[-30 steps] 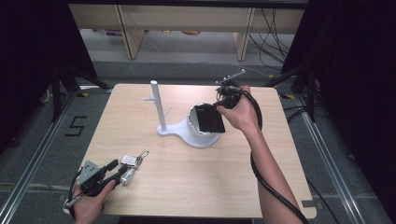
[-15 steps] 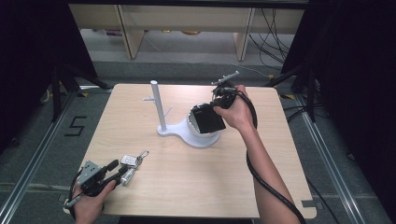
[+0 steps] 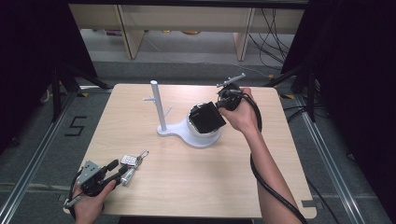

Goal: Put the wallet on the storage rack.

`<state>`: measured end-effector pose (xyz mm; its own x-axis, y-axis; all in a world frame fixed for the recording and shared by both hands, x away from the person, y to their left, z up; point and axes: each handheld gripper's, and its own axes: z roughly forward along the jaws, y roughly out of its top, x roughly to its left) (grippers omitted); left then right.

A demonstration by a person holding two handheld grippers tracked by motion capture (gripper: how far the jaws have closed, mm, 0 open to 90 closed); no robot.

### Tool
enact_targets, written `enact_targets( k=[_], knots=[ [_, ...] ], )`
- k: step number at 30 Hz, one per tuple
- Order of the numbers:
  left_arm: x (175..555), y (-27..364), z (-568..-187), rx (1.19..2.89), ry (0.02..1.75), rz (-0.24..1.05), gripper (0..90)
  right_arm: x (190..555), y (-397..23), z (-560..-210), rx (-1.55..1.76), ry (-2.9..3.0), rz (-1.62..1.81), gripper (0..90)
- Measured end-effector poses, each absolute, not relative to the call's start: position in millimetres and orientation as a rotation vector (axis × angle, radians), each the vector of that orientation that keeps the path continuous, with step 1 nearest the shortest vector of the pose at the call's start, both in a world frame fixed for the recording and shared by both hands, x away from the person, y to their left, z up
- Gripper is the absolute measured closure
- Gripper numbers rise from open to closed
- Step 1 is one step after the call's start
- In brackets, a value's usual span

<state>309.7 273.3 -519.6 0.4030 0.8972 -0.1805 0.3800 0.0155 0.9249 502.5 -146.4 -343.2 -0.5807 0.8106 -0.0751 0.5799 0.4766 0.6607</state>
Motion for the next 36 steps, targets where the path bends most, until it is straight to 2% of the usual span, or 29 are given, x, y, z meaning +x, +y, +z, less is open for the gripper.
enact_targets(
  k=[8,19,36],
  knots=[
    [310,274,-520,1.568,1.166,0.594,51.7,497,-153,-354,1.219,2.373,0.853,88.3],
    [310,273,-519,1.562,1.160,0.596,51.5,476,-167,-361,1.258,2.392,0.872,83.4],
    [313,268,-518,1.566,1.164,0.598,51.1,425,-199,-380,1.264,2.343,0.967,73.1]
  ],
)
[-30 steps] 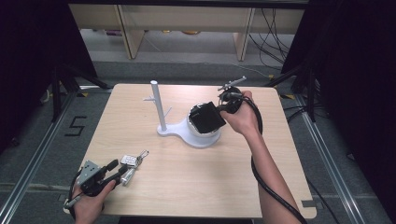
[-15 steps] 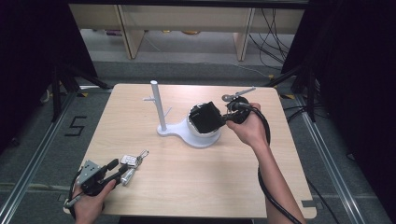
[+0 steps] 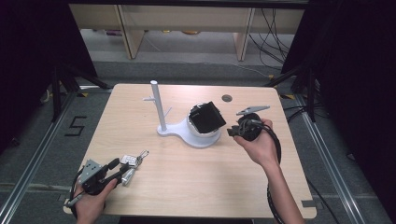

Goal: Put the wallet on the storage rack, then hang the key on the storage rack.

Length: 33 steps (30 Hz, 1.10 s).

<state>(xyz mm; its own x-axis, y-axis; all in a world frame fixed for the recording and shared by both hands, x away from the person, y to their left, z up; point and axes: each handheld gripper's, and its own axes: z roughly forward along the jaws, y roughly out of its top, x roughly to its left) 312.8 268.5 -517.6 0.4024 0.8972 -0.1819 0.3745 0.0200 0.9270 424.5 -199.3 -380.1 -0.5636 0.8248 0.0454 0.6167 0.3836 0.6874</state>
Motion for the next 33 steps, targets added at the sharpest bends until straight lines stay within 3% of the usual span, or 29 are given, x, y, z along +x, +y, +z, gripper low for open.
enact_targets(
  k=[15,33],
  knots=[
    [316,266,-516,1.572,1.155,0.603,50.3,382,-235,-413,1.408,2.233,0.992,64.1],
    [330,266,-491,1.634,1.224,0.587,50.5,359,-258,-453,1.525,2.165,1.050,56.0]
  ],
)
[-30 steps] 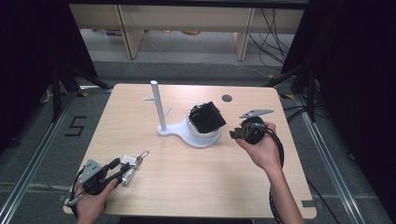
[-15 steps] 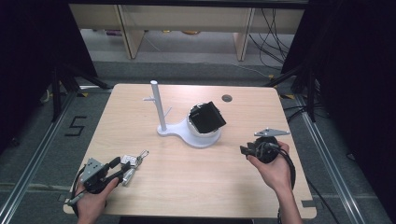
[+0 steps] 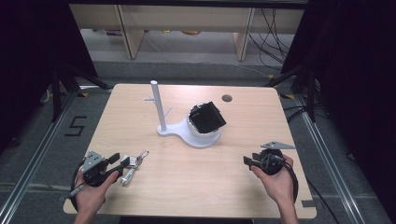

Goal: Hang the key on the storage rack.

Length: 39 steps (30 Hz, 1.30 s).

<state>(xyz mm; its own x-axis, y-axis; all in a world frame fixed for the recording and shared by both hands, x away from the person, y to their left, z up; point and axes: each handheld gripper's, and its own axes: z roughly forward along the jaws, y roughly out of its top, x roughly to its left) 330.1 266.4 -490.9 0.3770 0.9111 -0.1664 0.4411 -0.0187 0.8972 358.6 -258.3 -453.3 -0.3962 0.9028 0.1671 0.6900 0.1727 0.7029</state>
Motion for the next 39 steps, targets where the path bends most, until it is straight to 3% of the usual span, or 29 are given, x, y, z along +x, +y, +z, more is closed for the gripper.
enact_targets(
  k=[12,26,39],
  knots=[
    [345,273,-482,1.679,1.253,0.553,52.4,356,-262,-451,1.530,2.157,1.039,55.6],
    [360,239,-488,1.923,1.153,0.491,54.1,356,-261,-452,1.539,2.170,1.050,55.6],
    [385,230,-495,2.069,1.203,0.388,60.2,358,-263,-453,1.538,2.160,1.047,55.5]
  ],
)
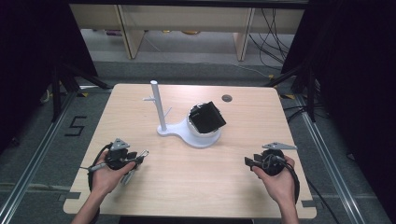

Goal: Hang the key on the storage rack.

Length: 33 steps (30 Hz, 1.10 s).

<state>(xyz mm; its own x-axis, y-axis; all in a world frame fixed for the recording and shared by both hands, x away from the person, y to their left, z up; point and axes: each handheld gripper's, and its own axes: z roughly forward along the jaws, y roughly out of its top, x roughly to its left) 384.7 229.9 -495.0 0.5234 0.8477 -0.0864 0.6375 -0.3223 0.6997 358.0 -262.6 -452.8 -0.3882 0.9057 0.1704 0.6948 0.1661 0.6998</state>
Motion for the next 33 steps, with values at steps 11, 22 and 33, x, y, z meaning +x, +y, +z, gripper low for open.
enact_targets(
  k=[11,22,33],
  knots=[
    [398,220,-500,2.110,1.269,0.376,60.1,358,-262,-452,1.535,2.166,1.054,55.4],
    [404,219,-502,2.135,1.331,0.366,60.2,358,-262,-452,1.535,2.166,1.059,55.4],
    [407,219,-501,2.172,1.344,0.384,63.2,358,-262,-453,1.539,2.167,1.053,55.4]
  ],
)
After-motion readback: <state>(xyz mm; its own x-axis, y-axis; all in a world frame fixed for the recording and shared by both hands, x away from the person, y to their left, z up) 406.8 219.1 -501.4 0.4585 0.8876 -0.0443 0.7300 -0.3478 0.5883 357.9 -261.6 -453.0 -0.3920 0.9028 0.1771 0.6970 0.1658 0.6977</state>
